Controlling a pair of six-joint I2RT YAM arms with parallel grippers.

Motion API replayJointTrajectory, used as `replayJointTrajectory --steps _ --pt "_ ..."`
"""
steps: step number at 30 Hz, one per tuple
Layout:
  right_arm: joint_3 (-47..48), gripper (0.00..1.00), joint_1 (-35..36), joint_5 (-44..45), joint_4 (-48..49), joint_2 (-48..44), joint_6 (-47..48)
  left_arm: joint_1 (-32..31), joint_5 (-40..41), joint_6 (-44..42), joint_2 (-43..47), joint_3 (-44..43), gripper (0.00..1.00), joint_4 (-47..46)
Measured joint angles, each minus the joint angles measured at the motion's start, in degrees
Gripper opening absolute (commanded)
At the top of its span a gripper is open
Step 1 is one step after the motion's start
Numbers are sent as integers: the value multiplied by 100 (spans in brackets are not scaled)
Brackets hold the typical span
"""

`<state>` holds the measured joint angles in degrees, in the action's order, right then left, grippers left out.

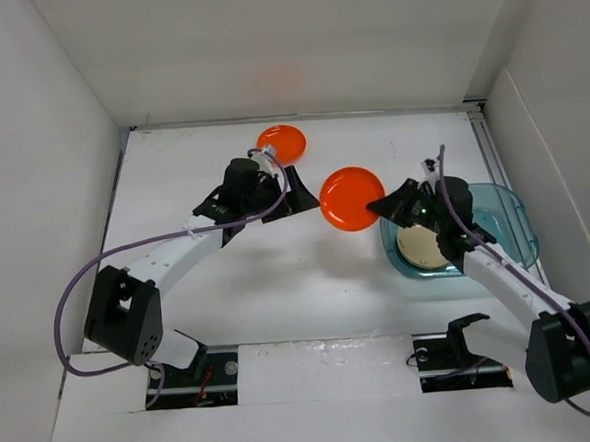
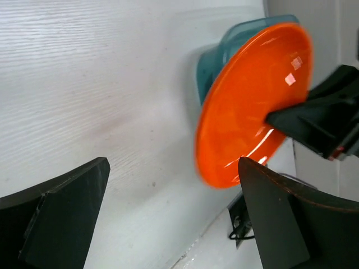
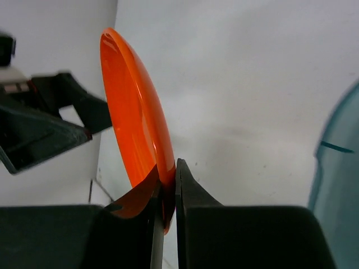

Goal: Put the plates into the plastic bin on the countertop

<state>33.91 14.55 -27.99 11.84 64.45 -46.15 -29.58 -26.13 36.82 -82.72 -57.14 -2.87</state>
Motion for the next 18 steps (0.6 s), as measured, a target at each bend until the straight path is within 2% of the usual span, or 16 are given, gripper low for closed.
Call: replayJointTrajectory --steps 5,9,13,18 --pt "-11 0 -798 1397 -1099 -813 -579 -33 1095 20 289 -2 100 520" --pt "-232 0 -1530 2581 -2227 -1456 -1025 -22 1569 26 575 -2 100 634" --pt "-660 0 -1698 3442 -3338 -2583 -1346 -28 1729 26 621 -2 100 643" --pt "-693 1 -1792 3770 -3764 -2809 -1462 -31 1742 26 503 0 100 623"
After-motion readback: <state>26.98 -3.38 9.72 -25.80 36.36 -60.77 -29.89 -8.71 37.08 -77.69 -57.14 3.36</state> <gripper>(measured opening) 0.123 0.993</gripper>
